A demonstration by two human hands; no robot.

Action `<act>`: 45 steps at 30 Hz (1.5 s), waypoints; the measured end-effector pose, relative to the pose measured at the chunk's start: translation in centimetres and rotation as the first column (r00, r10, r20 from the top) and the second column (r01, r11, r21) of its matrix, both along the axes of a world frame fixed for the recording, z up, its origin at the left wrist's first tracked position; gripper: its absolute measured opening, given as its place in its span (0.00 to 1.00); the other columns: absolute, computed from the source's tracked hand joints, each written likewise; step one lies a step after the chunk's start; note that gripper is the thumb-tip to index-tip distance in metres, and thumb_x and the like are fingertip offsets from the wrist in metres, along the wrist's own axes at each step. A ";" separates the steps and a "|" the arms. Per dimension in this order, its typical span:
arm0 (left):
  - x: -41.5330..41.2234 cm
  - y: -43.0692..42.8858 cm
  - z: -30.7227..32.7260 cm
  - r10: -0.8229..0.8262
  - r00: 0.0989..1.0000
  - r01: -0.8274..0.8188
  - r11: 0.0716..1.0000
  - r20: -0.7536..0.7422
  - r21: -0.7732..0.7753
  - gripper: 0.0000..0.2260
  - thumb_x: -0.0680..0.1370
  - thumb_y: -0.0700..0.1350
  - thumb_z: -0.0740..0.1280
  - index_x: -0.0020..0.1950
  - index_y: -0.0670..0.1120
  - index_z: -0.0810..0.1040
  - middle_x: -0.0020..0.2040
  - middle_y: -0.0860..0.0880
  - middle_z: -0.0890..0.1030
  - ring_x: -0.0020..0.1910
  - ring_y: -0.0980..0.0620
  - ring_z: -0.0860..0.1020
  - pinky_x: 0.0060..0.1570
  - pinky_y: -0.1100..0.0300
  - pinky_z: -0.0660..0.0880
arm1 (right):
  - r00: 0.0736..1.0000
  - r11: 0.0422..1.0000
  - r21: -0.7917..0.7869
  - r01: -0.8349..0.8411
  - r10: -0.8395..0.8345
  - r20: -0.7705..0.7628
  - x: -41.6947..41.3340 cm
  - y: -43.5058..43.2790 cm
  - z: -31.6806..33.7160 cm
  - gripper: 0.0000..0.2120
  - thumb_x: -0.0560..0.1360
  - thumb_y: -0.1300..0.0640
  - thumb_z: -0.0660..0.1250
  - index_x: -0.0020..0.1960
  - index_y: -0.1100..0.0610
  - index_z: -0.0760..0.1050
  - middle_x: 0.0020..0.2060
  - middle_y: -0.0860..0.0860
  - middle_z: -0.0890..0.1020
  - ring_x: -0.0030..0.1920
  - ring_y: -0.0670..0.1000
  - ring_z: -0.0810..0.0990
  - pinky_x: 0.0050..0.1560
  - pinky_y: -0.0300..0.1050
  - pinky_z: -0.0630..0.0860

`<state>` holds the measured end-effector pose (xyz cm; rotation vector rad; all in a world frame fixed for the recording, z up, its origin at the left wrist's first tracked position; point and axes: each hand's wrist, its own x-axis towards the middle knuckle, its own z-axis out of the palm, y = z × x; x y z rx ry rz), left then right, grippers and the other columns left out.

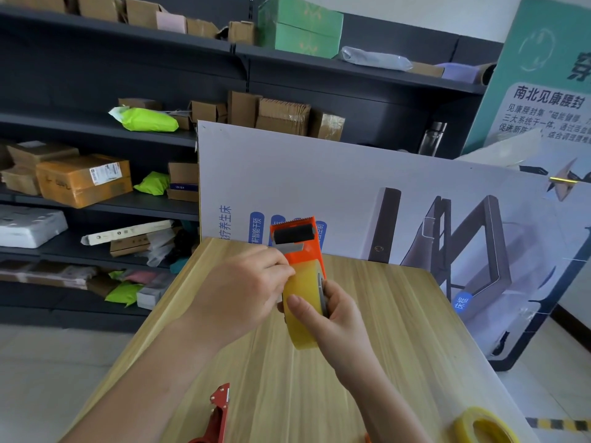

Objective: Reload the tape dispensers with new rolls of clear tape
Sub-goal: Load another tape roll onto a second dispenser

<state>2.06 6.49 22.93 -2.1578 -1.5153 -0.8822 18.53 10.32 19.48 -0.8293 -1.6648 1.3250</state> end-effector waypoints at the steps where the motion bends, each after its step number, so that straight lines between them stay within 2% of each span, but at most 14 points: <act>1: 0.0 0.0 0.0 -0.008 1.000 0.008 1.000 0.014 -0.005 0.08 0.74 0.42 0.66 0.48 0.43 0.84 0.44 0.50 0.83 0.44 0.51 0.80 0.44 0.61 0.76 | 1.000 1.000 -0.001 0.003 -0.003 0.002 0.0 0.0 0.0 0.19 0.68 0.47 0.74 0.54 0.55 0.77 0.47 0.56 0.85 0.48 0.56 0.85 0.51 0.58 0.81; 5: -0.3 -0.2 0.0 -0.049 0.998 0.051 0.997 0.041 -0.055 0.10 0.76 0.45 0.65 0.50 0.44 0.84 0.47 0.51 0.84 0.47 0.53 0.80 0.48 0.61 0.78 | 1.000 1.000 -0.003 0.014 -0.014 0.016 0.2 0.1 0.0 0.18 0.69 0.47 0.74 0.54 0.54 0.77 0.47 0.55 0.85 0.48 0.55 0.85 0.51 0.56 0.82; 10: -0.2 -0.2 0.5 -0.037 0.998 0.036 0.999 -0.057 -0.022 0.11 0.77 0.45 0.62 0.46 0.43 0.84 0.44 0.49 0.84 0.45 0.51 0.80 0.46 0.58 0.78 | 0.999 1.000 -0.004 0.028 -0.028 0.026 0.0 0.0 0.1 0.18 0.68 0.47 0.73 0.52 0.55 0.77 0.46 0.56 0.85 0.47 0.55 0.85 0.49 0.55 0.82; 15: 0.0 0.2 0.0 -0.017 0.999 0.017 1.000 -0.048 0.012 0.11 0.78 0.44 0.59 0.46 0.43 0.80 0.44 0.48 0.81 0.45 0.49 0.78 0.48 0.57 0.76 | 0.999 1.000 -0.011 0.026 -0.025 0.028 0.0 0.0 0.3 0.12 0.72 0.52 0.74 0.52 0.55 0.77 0.46 0.56 0.85 0.46 0.55 0.85 0.49 0.55 0.82; 19: -0.7 0.4 -0.2 -0.043 0.999 0.043 0.999 0.016 -0.017 0.06 0.77 0.44 0.66 0.48 0.44 0.82 0.46 0.50 0.81 0.47 0.52 0.77 0.51 0.63 0.72 | 0.999 0.999 -0.026 0.028 -0.027 0.043 -0.1 0.0 0.5 0.13 0.72 0.51 0.74 0.53 0.54 0.77 0.46 0.54 0.85 0.47 0.53 0.85 0.49 0.53 0.82; 23: -1.0 0.5 0.0 -0.021 0.995 0.019 1.000 -0.095 -0.025 0.04 0.73 0.42 0.72 0.46 0.44 0.83 0.44 0.49 0.82 0.45 0.51 0.78 0.48 0.60 0.75 | 0.999 0.999 -0.032 0.026 -0.024 0.048 -0.3 0.0 0.3 0.16 0.70 0.48 0.74 0.53 0.54 0.77 0.46 0.54 0.85 0.47 0.53 0.85 0.49 0.52 0.82; 26: -0.6 0.5 0.0 -0.013 0.996 0.011 1.000 -0.093 -0.016 0.06 0.77 0.44 0.65 0.46 0.44 0.80 0.43 0.48 0.81 0.44 0.50 0.78 0.46 0.57 0.77 | 0.999 0.999 -0.044 0.021 -0.019 0.042 -0.4 -0.1 0.3 0.12 0.72 0.51 0.73 0.52 0.54 0.77 0.46 0.54 0.86 0.46 0.53 0.85 0.47 0.48 0.82; 28: -0.3 0.5 -0.2 -0.012 0.999 0.011 1.000 -0.033 -0.015 0.11 0.81 0.47 0.58 0.46 0.45 0.77 0.44 0.49 0.79 0.44 0.51 0.77 0.46 0.59 0.76 | 0.999 0.999 -0.041 0.023 -0.022 0.036 -0.4 -0.1 0.4 0.11 0.72 0.52 0.73 0.52 0.55 0.77 0.45 0.55 0.85 0.46 0.55 0.85 0.47 0.51 0.83; 30: -0.1 0.6 -0.3 0.005 1.000 -0.005 1.000 0.022 -0.008 0.11 0.80 0.47 0.54 0.47 0.46 0.74 0.45 0.49 0.77 0.44 0.53 0.76 0.46 0.62 0.74 | 0.999 0.999 -0.048 0.010 -0.009 0.032 -0.4 -0.1 0.5 0.13 0.71 0.50 0.74 0.52 0.55 0.78 0.45 0.55 0.85 0.46 0.55 0.85 0.47 0.51 0.83; 34: -0.4 0.7 0.0 0.016 0.995 -0.009 0.998 0.103 -0.066 0.07 0.78 0.44 0.60 0.47 0.45 0.78 0.46 0.51 0.77 0.44 0.54 0.76 0.45 0.71 0.66 | 0.999 0.996 -0.093 -0.005 0.008 0.034 -0.4 -0.2 0.5 0.12 0.73 0.53 0.73 0.54 0.56 0.77 0.45 0.53 0.86 0.45 0.52 0.86 0.45 0.44 0.81; 36: -0.7 0.6 0.1 -0.008 0.993 0.023 0.992 0.121 -0.123 0.09 0.77 0.44 0.62 0.51 0.46 0.80 0.48 0.53 0.78 0.47 0.56 0.76 0.46 0.73 0.67 | 0.999 0.995 -0.102 0.006 -0.003 0.032 -0.4 -0.1 0.4 0.11 0.73 0.54 0.73 0.53 0.55 0.78 0.45 0.53 0.86 0.45 0.52 0.86 0.45 0.45 0.81; 40: -0.7 0.2 0.4 -0.036 0.992 0.057 0.983 0.123 -0.173 0.17 0.74 0.52 0.61 0.57 0.47 0.81 0.50 0.55 0.79 0.49 0.57 0.76 0.46 0.67 0.74 | 1.000 0.995 -0.099 0.017 -0.014 0.027 -0.4 -0.1 0.6 0.10 0.73 0.53 0.73 0.52 0.54 0.78 0.44 0.53 0.86 0.44 0.52 0.85 0.42 0.42 0.81; 42: -0.7 0.4 0.5 -0.023 0.994 0.040 0.987 0.107 -0.154 0.16 0.75 0.54 0.64 0.56 0.47 0.82 0.49 0.54 0.80 0.48 0.57 0.78 0.45 0.68 0.72 | 1.000 0.995 -0.100 0.002 0.000 0.029 -0.4 -0.1 0.8 0.12 0.72 0.52 0.73 0.53 0.54 0.78 0.45 0.53 0.86 0.45 0.51 0.85 0.41 0.40 0.80; 45: -0.8 1.0 0.5 -0.026 0.997 0.035 0.990 0.067 -0.137 0.11 0.74 0.50 0.67 0.52 0.47 0.83 0.46 0.53 0.82 0.45 0.55 0.79 0.44 0.67 0.71 | 1.000 0.994 -0.113 -0.003 0.006 0.026 -0.4 0.1 0.7 0.13 0.73 0.53 0.73 0.55 0.55 0.77 0.45 0.53 0.86 0.46 0.51 0.86 0.44 0.42 0.80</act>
